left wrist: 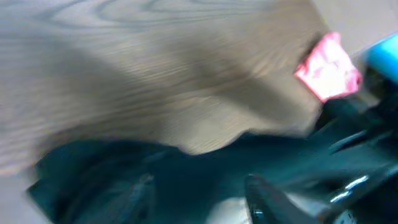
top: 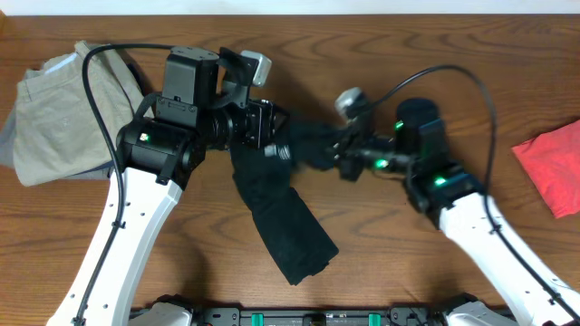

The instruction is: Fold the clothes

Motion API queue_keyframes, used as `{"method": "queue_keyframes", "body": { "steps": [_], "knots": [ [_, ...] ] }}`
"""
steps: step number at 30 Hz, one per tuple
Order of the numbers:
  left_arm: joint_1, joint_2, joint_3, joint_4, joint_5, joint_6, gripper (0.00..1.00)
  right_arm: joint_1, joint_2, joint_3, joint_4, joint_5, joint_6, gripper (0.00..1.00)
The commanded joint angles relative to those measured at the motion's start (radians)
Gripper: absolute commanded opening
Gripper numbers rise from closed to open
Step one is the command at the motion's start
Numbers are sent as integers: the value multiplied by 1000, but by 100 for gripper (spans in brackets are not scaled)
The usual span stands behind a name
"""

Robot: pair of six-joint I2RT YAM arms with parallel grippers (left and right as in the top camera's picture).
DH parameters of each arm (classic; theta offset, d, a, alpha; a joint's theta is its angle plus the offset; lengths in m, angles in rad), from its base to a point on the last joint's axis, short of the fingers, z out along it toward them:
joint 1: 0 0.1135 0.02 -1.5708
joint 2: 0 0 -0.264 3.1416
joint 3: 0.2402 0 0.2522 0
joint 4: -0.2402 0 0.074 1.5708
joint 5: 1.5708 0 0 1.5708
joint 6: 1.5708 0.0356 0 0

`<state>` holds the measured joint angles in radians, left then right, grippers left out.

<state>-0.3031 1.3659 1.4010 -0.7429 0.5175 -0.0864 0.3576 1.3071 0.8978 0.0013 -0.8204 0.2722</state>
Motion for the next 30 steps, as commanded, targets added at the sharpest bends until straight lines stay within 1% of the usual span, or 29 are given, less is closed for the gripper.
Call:
{"method": "queue_keyframes", "body": {
  "steps": [1,7,12,14,18,20,23,25,26,28,30],
  "knots": [
    [-2,-14,8,-14,-118,-3,55,-108,-34,107,10,-139,89,1],
    [-2,-14,8,-53,-118,-4,60,-300,-35,252,11,-210,177,1],
    [-2,-14,8,-66,-118,-3,61,-379,-35,385,23,-261,191,1],
    [-2,-14,8,-64,-118,-4,61,-433,-35,470,50,-239,190,1],
    [-2,-14,8,-72,-118,-4,61,-591,-34,619,31,-88,191,1],
    [-2,-14,8,-78,-119,-4,61,-668,-32,673,-32,-50,195,1],
    [-2,-14,8,-79,-119,-4,61,-743,-32,716,-185,-65,185,1],
    [-2,-14,8,-79,-119,-4,61,-756,-32,718,-293,-85,142,1],
    [-2,-14,8,-79,-119,-4,61,-757,-31,718,-373,-81,100,1],
    [-2,-14,8,-80,-119,-4,61,-757,-31,718,-545,-3,19,1],
    [-2,-14,8,-83,-119,-4,60,-757,-31,718,-676,155,-8,1]
  ]
}}
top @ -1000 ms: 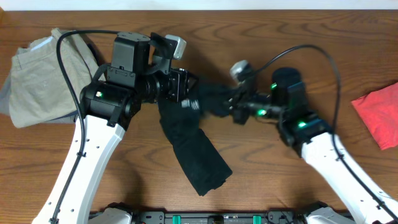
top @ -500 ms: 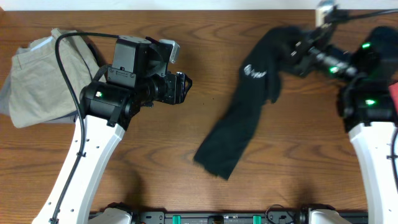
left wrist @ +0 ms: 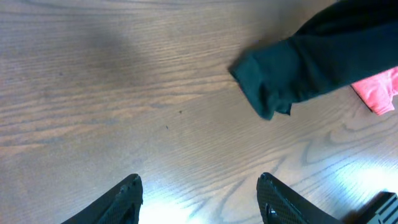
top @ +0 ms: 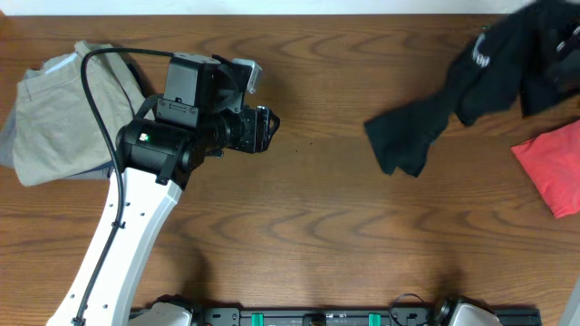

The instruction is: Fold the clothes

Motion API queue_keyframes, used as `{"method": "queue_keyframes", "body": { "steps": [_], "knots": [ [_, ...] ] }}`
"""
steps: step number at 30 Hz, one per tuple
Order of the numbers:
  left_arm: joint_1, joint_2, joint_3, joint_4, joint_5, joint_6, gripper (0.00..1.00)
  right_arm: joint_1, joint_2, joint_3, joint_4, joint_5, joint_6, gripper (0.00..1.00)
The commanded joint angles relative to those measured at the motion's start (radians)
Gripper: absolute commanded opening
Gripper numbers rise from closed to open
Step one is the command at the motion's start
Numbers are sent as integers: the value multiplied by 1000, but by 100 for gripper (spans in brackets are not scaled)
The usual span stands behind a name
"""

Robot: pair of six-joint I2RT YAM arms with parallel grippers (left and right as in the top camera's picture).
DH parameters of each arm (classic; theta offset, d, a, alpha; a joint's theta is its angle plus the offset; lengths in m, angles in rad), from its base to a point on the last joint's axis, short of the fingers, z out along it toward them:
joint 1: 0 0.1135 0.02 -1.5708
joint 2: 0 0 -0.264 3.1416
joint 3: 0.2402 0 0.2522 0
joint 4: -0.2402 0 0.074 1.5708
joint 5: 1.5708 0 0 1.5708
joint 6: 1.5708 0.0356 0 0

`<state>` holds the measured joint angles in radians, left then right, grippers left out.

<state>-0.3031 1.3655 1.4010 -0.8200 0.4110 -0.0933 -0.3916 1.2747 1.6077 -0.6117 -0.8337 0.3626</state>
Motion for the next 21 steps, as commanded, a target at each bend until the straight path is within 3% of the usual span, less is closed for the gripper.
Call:
{"method": "queue_keyframes", "body": {
  "steps": [1,4,11,13,16,21],
  "knots": [
    [-2,-13,8,-8,-12,3,60,-7,2,8,-127,283,-97,1],
    [-2,-13,8,-12,-12,3,61,-5,2,8,-201,346,-108,1],
    [-2,-13,8,-10,-12,3,61,91,2,8,-186,-351,-462,1],
    [-2,-13,8,-10,-12,3,61,126,2,8,-186,-426,-477,1],
    [-2,-13,8,-10,-12,3,61,196,3,6,-198,-367,-476,1],
    [-2,-13,8,-15,-12,3,61,338,29,6,-243,-83,-461,1]
  ]
}}
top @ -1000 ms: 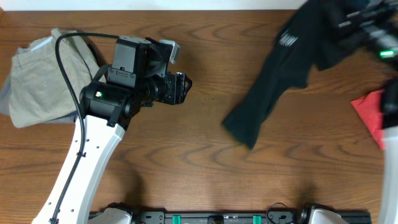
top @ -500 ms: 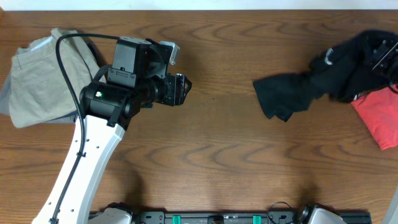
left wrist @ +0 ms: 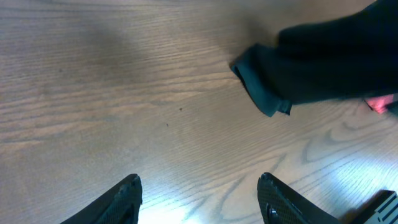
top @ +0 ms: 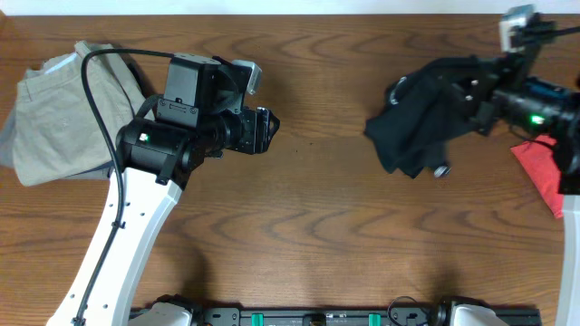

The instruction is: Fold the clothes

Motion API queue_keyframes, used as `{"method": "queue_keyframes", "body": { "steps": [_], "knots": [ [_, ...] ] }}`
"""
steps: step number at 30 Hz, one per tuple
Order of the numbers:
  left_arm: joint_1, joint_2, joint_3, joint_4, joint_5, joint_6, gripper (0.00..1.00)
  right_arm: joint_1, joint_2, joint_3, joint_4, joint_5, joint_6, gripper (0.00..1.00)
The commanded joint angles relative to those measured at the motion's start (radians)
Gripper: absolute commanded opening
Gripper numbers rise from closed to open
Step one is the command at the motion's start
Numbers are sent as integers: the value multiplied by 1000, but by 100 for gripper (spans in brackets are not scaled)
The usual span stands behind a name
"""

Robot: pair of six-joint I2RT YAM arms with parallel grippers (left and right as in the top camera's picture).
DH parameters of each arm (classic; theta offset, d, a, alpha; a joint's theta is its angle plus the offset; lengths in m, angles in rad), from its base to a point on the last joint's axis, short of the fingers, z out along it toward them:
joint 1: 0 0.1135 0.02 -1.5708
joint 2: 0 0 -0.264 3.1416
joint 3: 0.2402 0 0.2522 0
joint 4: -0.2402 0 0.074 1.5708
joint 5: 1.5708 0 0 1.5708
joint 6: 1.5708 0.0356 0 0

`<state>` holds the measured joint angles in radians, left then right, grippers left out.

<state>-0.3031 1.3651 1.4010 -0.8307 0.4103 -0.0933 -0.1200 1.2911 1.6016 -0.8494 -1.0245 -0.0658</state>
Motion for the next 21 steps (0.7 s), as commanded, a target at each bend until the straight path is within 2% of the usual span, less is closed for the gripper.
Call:
{"method": "queue_keyframes", "body": {
  "steps": [1,4,9,13,14,15,18,21],
  "knots": [
    [-2,-13,8,-7,-11,3,62,100,26,12,-8,138,-32,1],
    [-2,-13,8,-23,-11,3,61,195,79,12,3,215,-32,1],
    [-2,-13,8,-68,-12,7,61,341,201,12,15,217,-32,1],
    [-2,-13,8,-97,-12,28,62,406,298,12,18,288,-7,1],
    [-2,-13,8,-105,-12,39,62,411,315,12,18,343,9,7],
    [-2,-13,8,-114,-13,43,62,413,335,12,18,419,26,17],
    [-2,-13,7,-141,-32,44,63,400,383,12,23,714,81,27],
    [-2,-13,7,-156,-55,44,63,361,415,12,32,941,182,48]
  ]
}}
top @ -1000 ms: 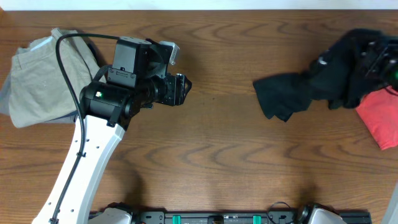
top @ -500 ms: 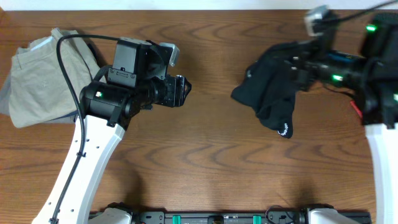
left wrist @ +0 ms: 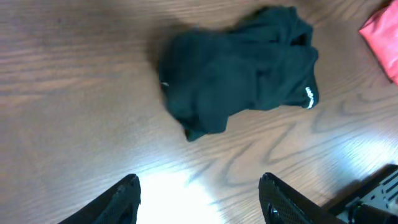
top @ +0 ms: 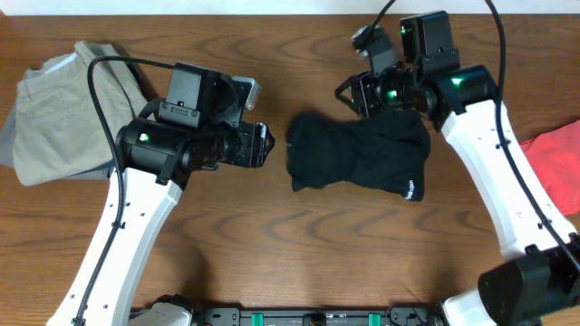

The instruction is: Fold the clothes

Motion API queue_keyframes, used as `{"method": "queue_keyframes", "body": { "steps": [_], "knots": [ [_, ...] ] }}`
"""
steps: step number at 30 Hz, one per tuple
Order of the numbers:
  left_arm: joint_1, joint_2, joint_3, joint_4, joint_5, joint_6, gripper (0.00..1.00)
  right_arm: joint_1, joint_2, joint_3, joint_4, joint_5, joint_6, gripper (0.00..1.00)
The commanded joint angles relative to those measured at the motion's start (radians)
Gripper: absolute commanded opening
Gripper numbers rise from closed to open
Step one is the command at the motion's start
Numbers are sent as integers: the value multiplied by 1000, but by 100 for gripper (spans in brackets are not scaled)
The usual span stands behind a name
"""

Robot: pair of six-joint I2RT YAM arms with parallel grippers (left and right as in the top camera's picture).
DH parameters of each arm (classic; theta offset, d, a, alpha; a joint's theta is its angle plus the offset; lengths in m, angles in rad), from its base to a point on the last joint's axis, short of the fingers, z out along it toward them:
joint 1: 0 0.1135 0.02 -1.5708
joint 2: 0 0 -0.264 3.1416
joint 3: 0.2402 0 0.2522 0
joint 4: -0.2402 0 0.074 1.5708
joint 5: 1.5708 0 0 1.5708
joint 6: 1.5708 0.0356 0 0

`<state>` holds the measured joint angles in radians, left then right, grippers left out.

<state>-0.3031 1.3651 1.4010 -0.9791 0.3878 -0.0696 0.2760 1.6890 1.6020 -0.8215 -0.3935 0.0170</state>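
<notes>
A black garment [top: 358, 152] lies bunched on the table right of centre, with small white print near its right hem. In the left wrist view the black garment [left wrist: 236, 78] lies ahead of my fingers. My left gripper [top: 263, 145] hovers just left of it, open and empty [left wrist: 199, 199]. My right gripper [top: 361, 91] hangs over the garment's far edge. Its jaws are dark against the cloth, so their state is unclear.
Folded beige trousers [top: 63, 109] lie at the table's far left, over a grey piece. A red cloth [top: 555, 152] lies at the right edge; the red cloth [left wrist: 382, 37] also shows at the left wrist view's top right. The wooden table [top: 299, 254] extends toward the front.
The black garment was bunched at the right under the right arm. It now lies spread nearer the centre, and the right gripper stands over its far edge. The left gripper shifted slightly toward it.
Both grippers held the black garment between them at mid-table, part of it trailing down. Then the left gripper was open and empty and the garment was at the far right corner. It was then bunched at the right, and now lies near the centre.
</notes>
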Motion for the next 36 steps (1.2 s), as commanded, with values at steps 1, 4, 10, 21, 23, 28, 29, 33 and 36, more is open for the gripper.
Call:
{"method": "queue_keyframes", "body": {
  "steps": [1,4,10,21,23,28,29,33,36],
  "knots": [
    [-2,-13,7,-8,-34,21,63,-53,23,11,3,310,102,57],
    [-2,-13,6,-7,-34,21,63,-87,21,11,-30,241,90,64],
    [-2,14,-41,0,-35,20,64,-104,20,11,-193,252,75,72],
    [-14,219,-57,17,-34,-45,64,-160,20,11,-373,454,125,78],
    [-28,267,-57,30,-40,-44,64,-180,20,11,-379,449,125,79],
    [-32,369,-57,34,-172,-99,64,-207,20,11,-404,449,125,80],
    [-32,389,-57,38,-187,-115,64,-211,20,11,-409,449,124,80],
    [-35,449,-57,76,-170,-135,65,-223,20,11,-422,449,125,80],
    [-36,476,-57,120,-117,-135,65,-224,20,11,-428,449,125,80]
  ]
}}
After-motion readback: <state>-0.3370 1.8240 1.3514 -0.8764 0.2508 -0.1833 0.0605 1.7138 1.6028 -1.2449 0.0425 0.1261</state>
